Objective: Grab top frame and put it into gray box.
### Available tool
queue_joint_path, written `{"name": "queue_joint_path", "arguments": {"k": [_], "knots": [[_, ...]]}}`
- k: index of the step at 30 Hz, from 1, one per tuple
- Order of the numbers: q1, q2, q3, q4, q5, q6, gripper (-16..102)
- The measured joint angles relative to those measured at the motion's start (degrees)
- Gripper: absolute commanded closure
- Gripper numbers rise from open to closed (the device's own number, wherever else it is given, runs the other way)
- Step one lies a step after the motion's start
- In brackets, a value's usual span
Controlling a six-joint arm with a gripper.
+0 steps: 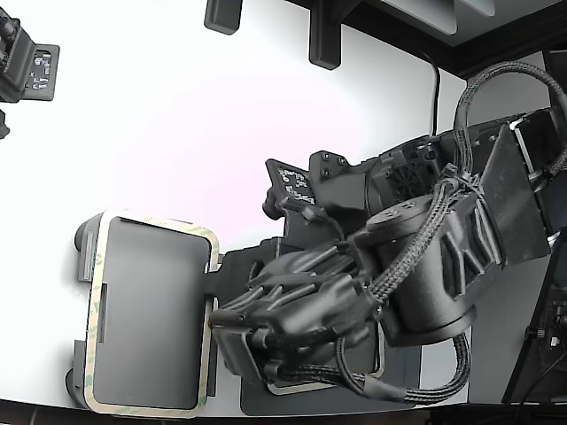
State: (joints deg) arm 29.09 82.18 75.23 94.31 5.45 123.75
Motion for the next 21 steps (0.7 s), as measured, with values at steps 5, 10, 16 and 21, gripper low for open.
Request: {"name": "queue_joint_path", "arguments": {"k": [5,10,16,21], "knots": [[-0.53,-0.35,0.97,0.0,-1.93,-1.05,99],[-0.53,-1.14,1.14,0.0,-3.52,-1.41,99],[-1.05,-2.37,1.14,0.0,-3.96,-2.11,99],[-1.41,-2.37,1.14,0.0,-4.04,-2.55,99]]}}
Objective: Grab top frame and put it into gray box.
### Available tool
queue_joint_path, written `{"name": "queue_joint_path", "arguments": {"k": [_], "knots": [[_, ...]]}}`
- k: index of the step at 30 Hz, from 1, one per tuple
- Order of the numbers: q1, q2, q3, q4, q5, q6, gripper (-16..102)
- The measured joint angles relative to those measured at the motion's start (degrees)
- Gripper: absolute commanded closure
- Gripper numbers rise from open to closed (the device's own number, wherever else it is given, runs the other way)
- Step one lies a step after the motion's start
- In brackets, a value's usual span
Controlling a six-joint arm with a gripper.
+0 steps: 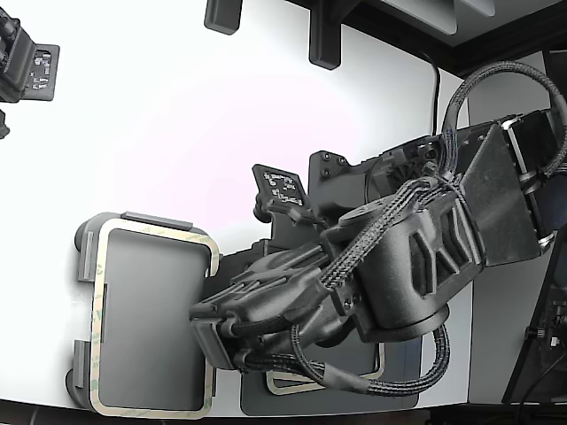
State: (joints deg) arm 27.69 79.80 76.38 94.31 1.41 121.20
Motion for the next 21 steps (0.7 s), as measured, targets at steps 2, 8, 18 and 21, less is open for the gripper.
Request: {"name": "queue_joint_path", "arguments": {"k": [2,8,18,21], "knots": [[0.0,-0.35,0.0,0.0,0.0,0.0,99],[-0.26,-1.05,-0.35,0.0,0.0,-0.09,99],[-0.53,-1.32,-0.44,0.0,0.0,-0.44,99],[-0.53,-1.41,-0.44,0.0,0.0,-0.44,99]]}}
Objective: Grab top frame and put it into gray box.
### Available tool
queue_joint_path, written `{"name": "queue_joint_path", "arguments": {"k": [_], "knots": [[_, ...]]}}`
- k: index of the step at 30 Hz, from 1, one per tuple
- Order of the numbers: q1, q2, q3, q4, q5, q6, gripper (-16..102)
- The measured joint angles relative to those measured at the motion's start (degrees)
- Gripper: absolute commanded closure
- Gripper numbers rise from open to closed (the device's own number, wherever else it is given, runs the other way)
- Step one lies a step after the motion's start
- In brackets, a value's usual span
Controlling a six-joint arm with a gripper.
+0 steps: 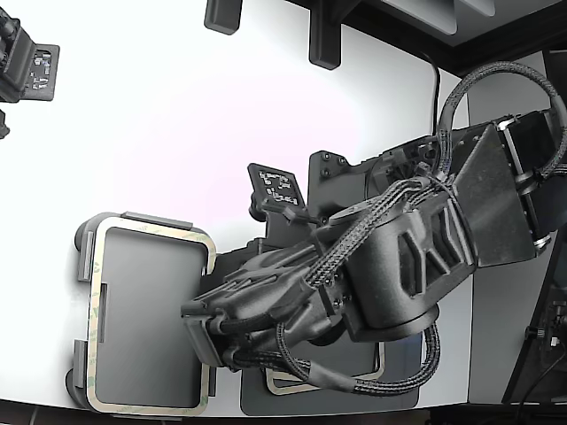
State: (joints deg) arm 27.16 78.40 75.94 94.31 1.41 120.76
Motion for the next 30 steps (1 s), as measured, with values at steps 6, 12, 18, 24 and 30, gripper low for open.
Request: {"name": "queue_joint_path", "arguments": {"k": [6,12,18,24,30], "knots": [[-0.09,-0.09,0.0,0.0,-0.09,-0.44,99],[-0.26,-0.44,0.18,0.0,-0.09,-0.79,99],[-0.44,-0.62,0.35,0.0,-0.18,-0.88,99],[-0.53,-1.05,0.7,0.0,-0.18,-0.88,99],[-0.62,-1.49,0.62,0.0,-0.26,-0.88,98]]}}
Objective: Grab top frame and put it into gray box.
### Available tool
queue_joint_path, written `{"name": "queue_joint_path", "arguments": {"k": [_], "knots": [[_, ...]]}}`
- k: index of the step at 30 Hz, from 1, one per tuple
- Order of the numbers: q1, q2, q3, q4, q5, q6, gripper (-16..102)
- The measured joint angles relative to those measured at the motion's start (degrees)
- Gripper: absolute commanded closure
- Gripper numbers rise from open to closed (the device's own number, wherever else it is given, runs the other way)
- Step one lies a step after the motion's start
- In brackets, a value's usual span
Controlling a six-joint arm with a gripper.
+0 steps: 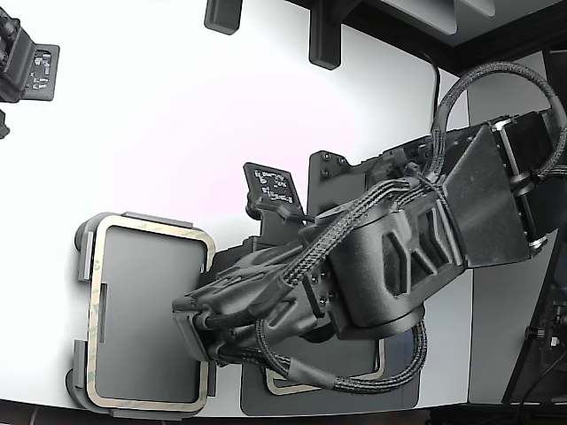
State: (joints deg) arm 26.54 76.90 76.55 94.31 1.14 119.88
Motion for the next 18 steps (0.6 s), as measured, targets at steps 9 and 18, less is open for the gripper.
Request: {"name": "queue_joint_path", "arguments": {"k": [9,18], "knots": [[0.0,-0.18,-0.09,0.0,-0.09,0.18,84],[0.0,0.35,-3.69,0.0,3.6,-0.7,-14]]}}
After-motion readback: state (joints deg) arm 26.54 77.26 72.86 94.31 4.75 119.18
